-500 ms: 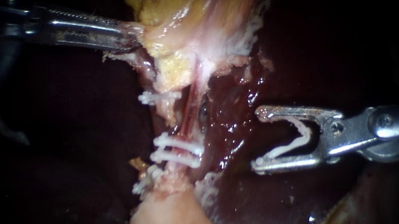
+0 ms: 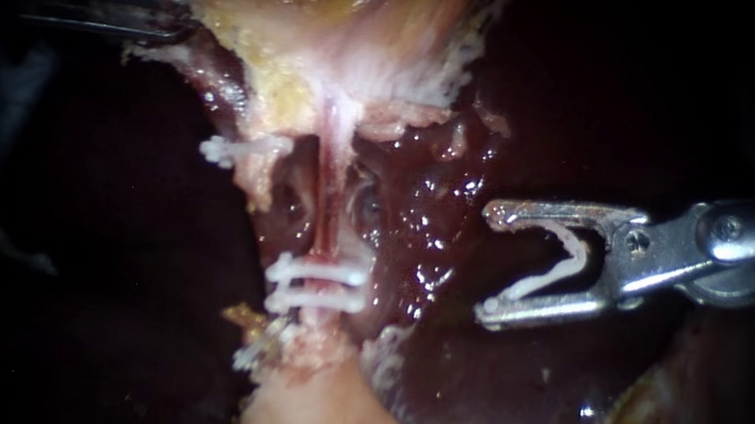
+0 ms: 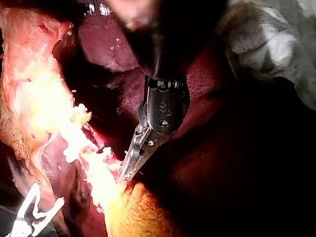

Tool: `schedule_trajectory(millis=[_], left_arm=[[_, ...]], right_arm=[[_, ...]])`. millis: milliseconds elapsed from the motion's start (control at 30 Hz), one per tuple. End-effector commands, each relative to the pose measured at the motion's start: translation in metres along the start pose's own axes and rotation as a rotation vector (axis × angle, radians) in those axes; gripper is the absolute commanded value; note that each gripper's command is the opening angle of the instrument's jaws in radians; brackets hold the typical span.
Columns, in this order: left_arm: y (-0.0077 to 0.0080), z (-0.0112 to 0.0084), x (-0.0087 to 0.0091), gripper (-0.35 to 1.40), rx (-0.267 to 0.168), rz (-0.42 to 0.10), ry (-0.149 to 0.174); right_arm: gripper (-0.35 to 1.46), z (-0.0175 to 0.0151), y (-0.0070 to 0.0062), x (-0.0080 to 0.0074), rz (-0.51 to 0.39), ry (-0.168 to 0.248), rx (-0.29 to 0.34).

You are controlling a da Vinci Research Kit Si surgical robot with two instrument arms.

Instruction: Clipping third clip right tube

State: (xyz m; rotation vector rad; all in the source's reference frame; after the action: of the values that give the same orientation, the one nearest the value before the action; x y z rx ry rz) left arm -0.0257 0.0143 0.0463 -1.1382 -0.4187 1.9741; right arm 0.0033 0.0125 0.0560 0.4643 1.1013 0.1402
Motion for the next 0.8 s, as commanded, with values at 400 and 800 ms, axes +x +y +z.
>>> schedule_trajectory(millis=[400,800], left_arm=[[0.0001,0.0002,-0.0003,-0.35,0.004,0.002,0.002],[-0.0001,0.0003,-0.0004,-0.35,0.003,0.003,0.002]], right_arm=[[0.49,0.0065,0.0027,0.0008,0.172,0.055,0.039],[0.49,0.0129,0.0048,0.0021,0.247,0.173,0.111]])
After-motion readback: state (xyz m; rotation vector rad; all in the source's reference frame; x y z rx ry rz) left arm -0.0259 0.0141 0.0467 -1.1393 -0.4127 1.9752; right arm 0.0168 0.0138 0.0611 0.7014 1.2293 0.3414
